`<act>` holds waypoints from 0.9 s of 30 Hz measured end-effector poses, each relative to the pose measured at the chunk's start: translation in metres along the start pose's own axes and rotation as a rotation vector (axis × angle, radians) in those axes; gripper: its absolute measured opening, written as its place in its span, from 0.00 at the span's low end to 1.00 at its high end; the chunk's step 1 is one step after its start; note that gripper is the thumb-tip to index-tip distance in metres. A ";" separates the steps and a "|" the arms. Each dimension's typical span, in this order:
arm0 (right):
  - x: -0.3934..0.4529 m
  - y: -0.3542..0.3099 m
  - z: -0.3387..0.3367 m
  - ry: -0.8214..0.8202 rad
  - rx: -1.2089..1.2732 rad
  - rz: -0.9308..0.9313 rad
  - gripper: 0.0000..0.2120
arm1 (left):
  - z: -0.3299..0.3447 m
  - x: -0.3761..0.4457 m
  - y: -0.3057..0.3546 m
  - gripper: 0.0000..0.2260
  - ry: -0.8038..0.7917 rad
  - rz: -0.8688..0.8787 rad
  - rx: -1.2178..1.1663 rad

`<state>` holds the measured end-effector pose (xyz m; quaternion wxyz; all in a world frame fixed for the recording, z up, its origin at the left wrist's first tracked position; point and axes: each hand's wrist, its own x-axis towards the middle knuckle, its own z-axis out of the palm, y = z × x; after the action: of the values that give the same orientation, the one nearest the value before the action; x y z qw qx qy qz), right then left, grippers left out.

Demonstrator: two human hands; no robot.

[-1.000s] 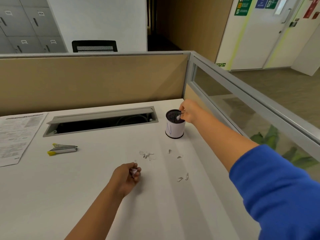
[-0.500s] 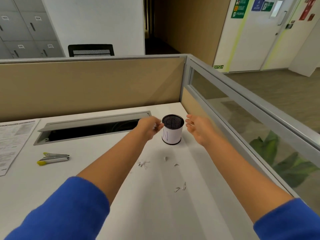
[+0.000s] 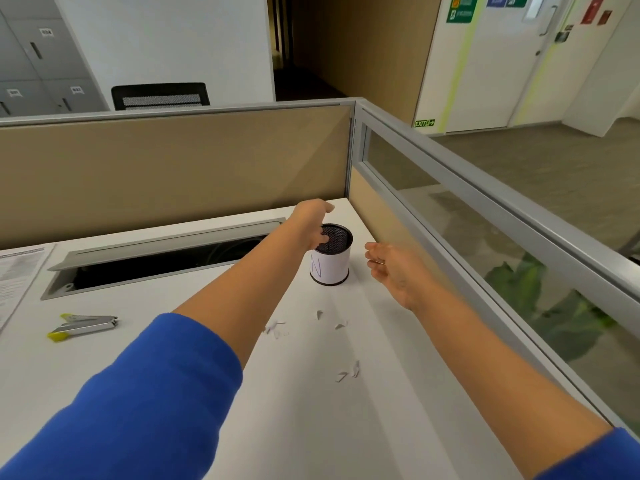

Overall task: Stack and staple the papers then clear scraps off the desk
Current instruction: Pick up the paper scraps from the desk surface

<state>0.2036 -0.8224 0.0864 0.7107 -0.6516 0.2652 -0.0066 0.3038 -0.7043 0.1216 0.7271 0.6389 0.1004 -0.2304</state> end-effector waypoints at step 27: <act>-0.085 0.153 0.031 -0.184 -1.369 -0.352 0.27 | -0.151 -0.067 -0.178 0.26 0.099 0.585 1.496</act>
<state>0.0914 -0.7410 -0.0243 0.1498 -0.9827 0.0395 0.1018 0.1854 -0.5566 -0.0309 0.1318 0.9666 -0.2197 -0.0083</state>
